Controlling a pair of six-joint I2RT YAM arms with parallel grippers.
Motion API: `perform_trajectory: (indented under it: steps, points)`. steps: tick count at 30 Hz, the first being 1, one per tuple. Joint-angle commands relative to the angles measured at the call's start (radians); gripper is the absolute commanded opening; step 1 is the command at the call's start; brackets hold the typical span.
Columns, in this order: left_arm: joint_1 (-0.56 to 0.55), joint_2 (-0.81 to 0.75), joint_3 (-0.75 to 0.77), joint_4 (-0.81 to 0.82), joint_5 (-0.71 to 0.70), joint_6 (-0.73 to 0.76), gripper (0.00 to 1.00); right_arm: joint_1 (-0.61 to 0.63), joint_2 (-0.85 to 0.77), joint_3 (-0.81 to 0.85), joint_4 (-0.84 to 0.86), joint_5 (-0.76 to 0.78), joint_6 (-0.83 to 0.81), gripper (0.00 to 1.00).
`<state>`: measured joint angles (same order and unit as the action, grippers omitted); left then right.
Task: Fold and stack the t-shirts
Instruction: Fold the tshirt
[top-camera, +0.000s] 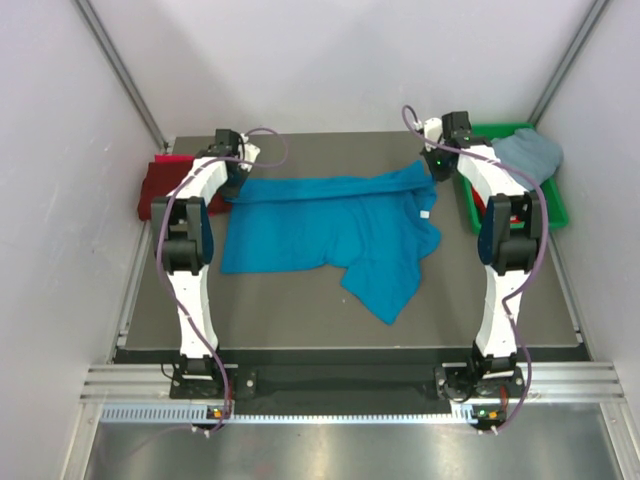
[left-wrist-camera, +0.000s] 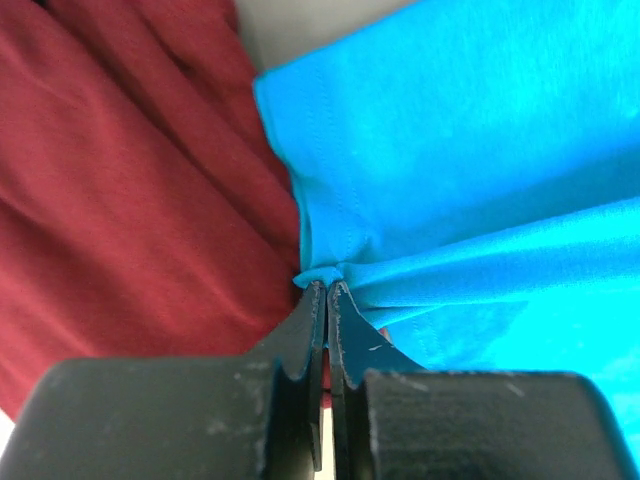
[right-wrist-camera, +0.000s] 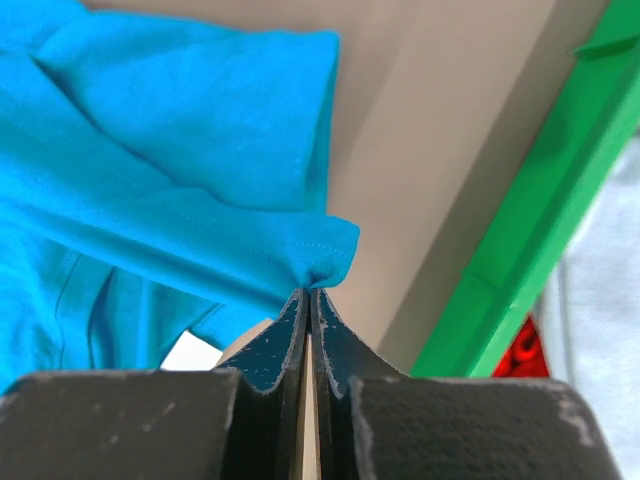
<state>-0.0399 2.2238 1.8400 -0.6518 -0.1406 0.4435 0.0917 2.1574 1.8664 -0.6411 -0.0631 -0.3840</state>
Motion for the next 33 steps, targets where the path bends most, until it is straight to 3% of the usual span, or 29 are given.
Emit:
perform_trajectory:
  steps: [1, 17, 19, 24, 25, 29, 33]
  points:
    - [0.017, 0.002, 0.031, -0.072, 0.009, -0.028, 0.03, 0.013, -0.039, -0.027, -0.025, -0.006, -0.009, 0.00]
    - [0.017, 0.005, 0.021, -0.124, 0.073, -0.063, 0.00, 0.052, -0.073, -0.101, -0.020, -0.003, -0.004, 0.00]
    - [0.017, 0.007, 0.028, -0.135, 0.069, -0.069, 0.20, 0.052, -0.074, -0.099, -0.026, 0.002, -0.006, 0.00]
    - [0.020, -0.078, 0.047, -0.077, 0.070, -0.117, 0.43, 0.049, -0.152, -0.098, -0.037, 0.034, -0.016, 0.18]
    - [0.020, -0.111, 0.045, -0.054, 0.072, -0.124, 0.52, 0.048, -0.163, -0.093, -0.032, 0.039, -0.015, 0.20]
    - [0.009, -0.127, 0.083, 0.038, 0.108, -0.155, 0.59, 0.042, -0.176, -0.053, -0.009, 0.054, 0.023, 0.38]
    - [-0.023, -0.024, 0.256, -0.024, 0.175, -0.179, 0.60, 0.045, -0.116, -0.003, 0.012, 0.022, 0.065, 0.39]
